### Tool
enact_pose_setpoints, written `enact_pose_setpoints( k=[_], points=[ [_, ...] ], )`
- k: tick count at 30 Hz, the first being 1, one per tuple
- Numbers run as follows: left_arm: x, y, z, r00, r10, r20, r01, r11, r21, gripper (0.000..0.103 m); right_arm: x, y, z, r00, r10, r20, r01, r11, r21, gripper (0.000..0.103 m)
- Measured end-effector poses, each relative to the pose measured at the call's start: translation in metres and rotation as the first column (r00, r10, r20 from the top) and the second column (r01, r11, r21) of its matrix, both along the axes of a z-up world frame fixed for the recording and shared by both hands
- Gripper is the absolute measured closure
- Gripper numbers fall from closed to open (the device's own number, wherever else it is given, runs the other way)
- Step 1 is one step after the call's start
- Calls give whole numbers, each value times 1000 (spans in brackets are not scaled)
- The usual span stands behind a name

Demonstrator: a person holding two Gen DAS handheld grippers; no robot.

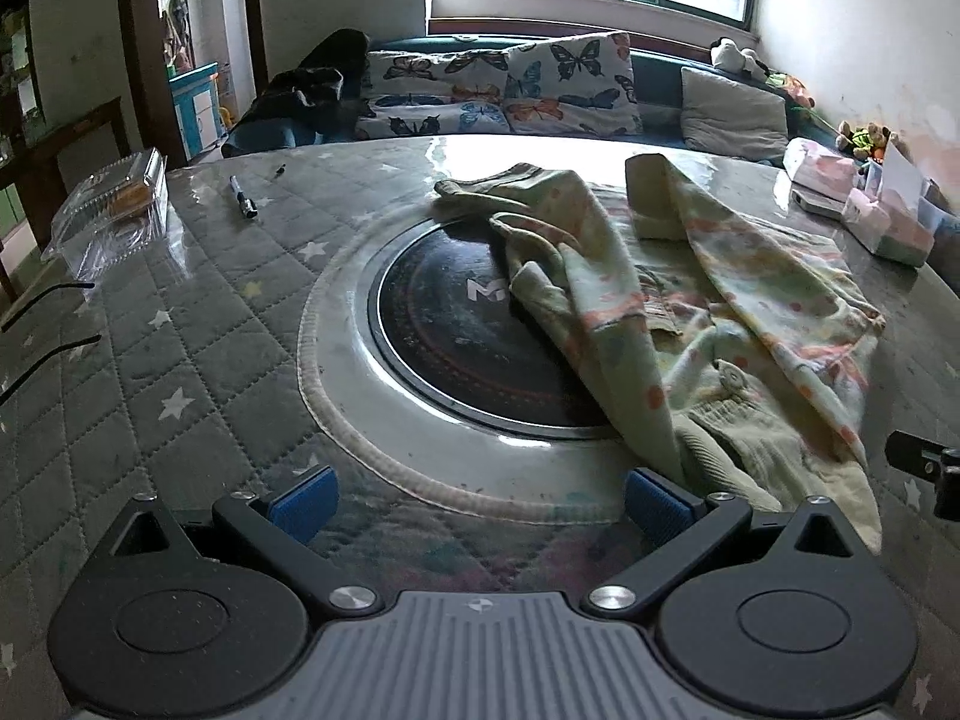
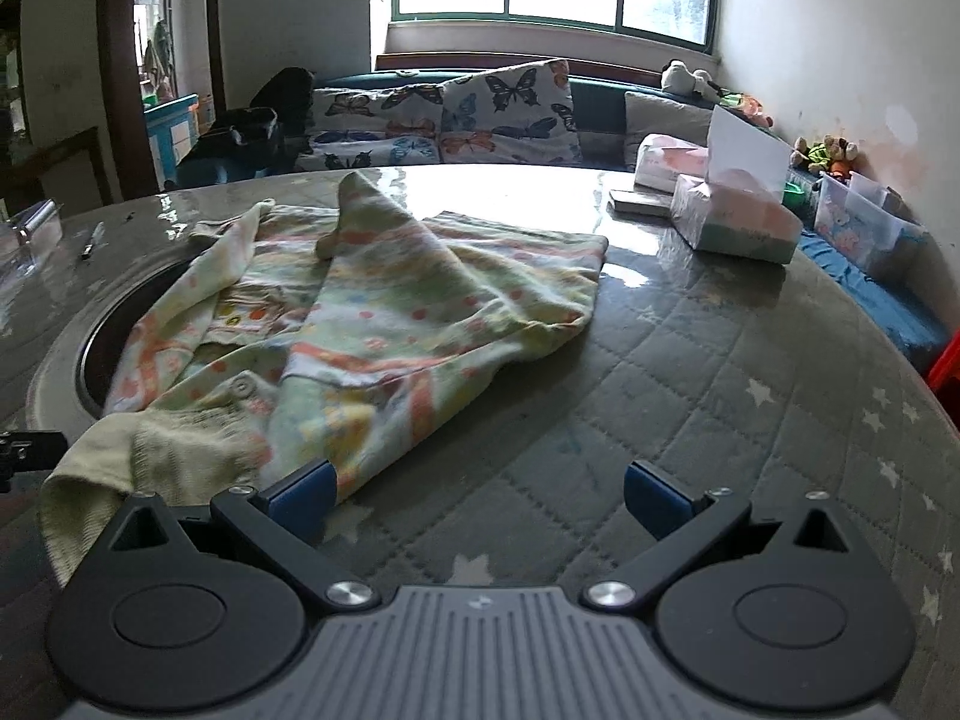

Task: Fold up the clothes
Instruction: 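Move both tools toward the shirt, aiming at its hem edges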

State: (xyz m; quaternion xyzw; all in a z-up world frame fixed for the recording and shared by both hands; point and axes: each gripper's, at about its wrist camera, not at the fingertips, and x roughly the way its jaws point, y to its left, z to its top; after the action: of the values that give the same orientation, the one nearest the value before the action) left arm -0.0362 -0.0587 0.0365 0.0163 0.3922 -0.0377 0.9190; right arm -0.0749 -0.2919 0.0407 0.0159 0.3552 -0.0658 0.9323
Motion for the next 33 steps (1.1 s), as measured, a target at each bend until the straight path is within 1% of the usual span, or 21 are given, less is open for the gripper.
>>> enact_pose_setpoints(
  k=[22, 33],
  points=[
    [-20, -11, 2, 1000, -25, 1, 25, 999, 20, 0, -17, 18, 0, 999, 35, -11, -35, 999, 3, 0],
    [-21, -17, 3, 999, -39, -4, 39, 999, 34, 0, -18, 21, 2, 999, 46, -5, -46, 999, 2, 0]
  ],
)
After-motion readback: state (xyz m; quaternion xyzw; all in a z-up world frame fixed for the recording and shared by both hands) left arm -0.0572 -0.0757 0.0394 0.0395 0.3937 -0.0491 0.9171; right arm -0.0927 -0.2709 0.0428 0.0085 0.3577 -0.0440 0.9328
